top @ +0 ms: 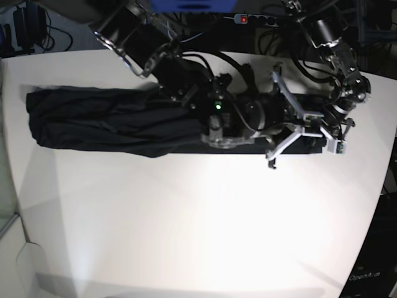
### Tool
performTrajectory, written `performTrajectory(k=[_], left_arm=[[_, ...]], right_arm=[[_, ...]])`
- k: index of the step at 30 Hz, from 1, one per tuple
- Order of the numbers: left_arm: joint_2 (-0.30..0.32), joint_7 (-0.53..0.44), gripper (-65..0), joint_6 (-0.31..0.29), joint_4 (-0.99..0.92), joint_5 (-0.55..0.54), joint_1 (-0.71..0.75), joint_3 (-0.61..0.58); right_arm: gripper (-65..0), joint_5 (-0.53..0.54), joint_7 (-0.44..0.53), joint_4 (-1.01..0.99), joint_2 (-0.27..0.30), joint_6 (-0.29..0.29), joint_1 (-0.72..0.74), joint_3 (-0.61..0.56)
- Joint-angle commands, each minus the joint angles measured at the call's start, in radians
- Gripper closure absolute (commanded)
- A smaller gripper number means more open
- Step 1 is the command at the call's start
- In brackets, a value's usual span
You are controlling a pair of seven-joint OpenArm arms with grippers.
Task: Fold the T-shirt properly
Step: 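Swing the held sleeve across the strip toward the left gripper, then lay the sleeve on the strip and open the right gripper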
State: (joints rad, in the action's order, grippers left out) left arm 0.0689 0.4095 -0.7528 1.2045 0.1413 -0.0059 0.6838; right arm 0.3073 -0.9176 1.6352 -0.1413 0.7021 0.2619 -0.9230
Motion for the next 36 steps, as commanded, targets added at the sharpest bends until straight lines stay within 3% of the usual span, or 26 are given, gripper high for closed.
performTrajectory(k=[1, 11, 36], left_arm=[[-0.001, 0.197, -2.6, 0.055, -0.025, 0.176, 0.030, 0.000], [0.001, 0.197, -2.6, 0.055, -0.025, 0.176, 0.033, 0.000], [0.007, 0.197, -2.6, 0.055, -0.024, 0.176, 0.036, 0.003]], right_arm=[[-0.7, 0.033, 0.038, 0.003, -0.016, -0.004, 0.032, 0.002], [-0.7, 0.195, 0.125, -0.071, -0.016, -0.004, 0.126, 0.002], [-0.9, 0.194, 0.173, -0.155, -0.016, -0.004, 0.130, 0.018]])
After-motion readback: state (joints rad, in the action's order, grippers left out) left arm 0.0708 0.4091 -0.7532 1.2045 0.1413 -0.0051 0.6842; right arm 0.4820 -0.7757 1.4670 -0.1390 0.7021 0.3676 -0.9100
